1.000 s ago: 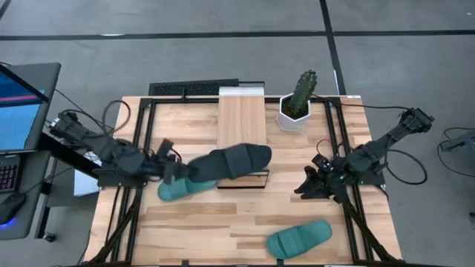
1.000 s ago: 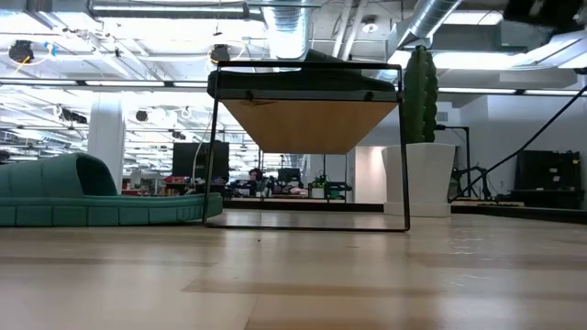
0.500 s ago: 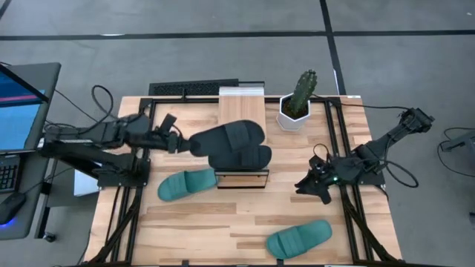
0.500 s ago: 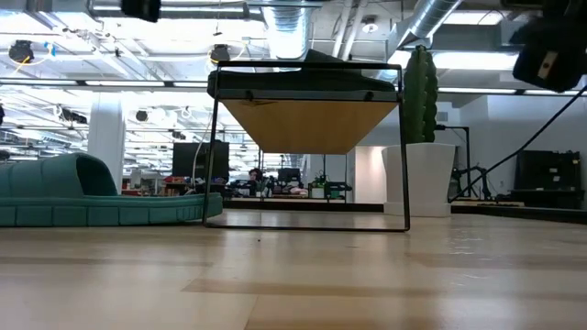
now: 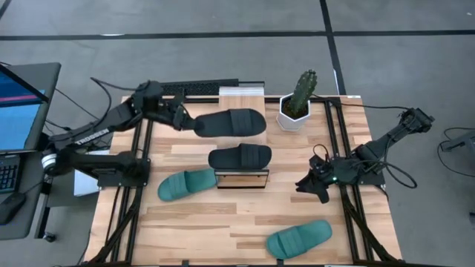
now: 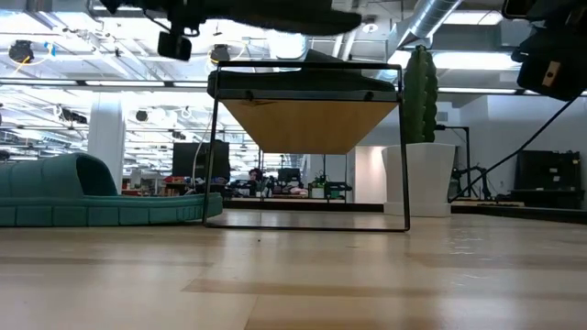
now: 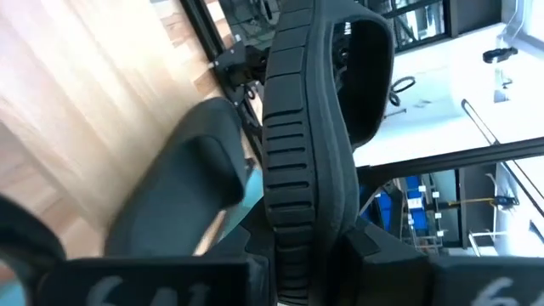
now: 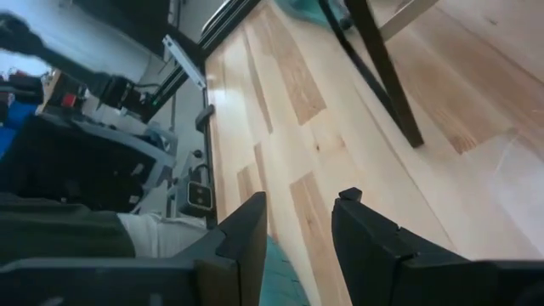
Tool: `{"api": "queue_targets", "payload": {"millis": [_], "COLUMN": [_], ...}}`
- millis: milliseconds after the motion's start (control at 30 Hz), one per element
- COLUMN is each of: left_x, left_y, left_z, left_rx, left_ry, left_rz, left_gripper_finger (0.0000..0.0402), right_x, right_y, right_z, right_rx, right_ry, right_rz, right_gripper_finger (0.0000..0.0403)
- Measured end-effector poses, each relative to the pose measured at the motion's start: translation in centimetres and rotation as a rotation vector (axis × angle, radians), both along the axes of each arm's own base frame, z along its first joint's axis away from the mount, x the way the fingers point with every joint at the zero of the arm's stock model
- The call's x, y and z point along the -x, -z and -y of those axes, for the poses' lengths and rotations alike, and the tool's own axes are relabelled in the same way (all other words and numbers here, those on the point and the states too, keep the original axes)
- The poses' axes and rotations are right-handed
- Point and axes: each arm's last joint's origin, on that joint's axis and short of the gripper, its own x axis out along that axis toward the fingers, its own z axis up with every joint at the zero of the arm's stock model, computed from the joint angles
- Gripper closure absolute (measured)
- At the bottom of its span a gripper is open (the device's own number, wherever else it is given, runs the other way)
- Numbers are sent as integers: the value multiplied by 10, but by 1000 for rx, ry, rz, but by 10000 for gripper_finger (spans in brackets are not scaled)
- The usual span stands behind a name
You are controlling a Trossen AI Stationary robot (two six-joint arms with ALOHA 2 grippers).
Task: Pick and place slides into the shelf
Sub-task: Put the black slipper on the shelf
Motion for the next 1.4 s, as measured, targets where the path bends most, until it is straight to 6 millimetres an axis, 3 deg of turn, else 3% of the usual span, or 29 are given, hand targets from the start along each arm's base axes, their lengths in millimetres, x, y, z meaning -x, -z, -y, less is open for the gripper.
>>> {"api": "queue_targets", "payload": {"millis": [200,633,967,1400], "left_x": [1,-21,-21,-19], "left_y": [11,44,53,61], "left_z": [-31,-81,-92,-91], "left_rx": [4,36,4,-6], "left_ry": [47,116,91,48], "left_rz": [13,42,27,-46], "left_gripper_finger": [365,365,365,365], "right_x": [0,0,0,0], "right_y": [0,1,1,2], "right_z": [1,2,2,3], "right_rx": [-26,-66,-81,-92], "right_ry": [71,122,132,140], "right_rz": [-6,-21,-27,-34], "right_gripper_finger": [282,282,282,282]}}
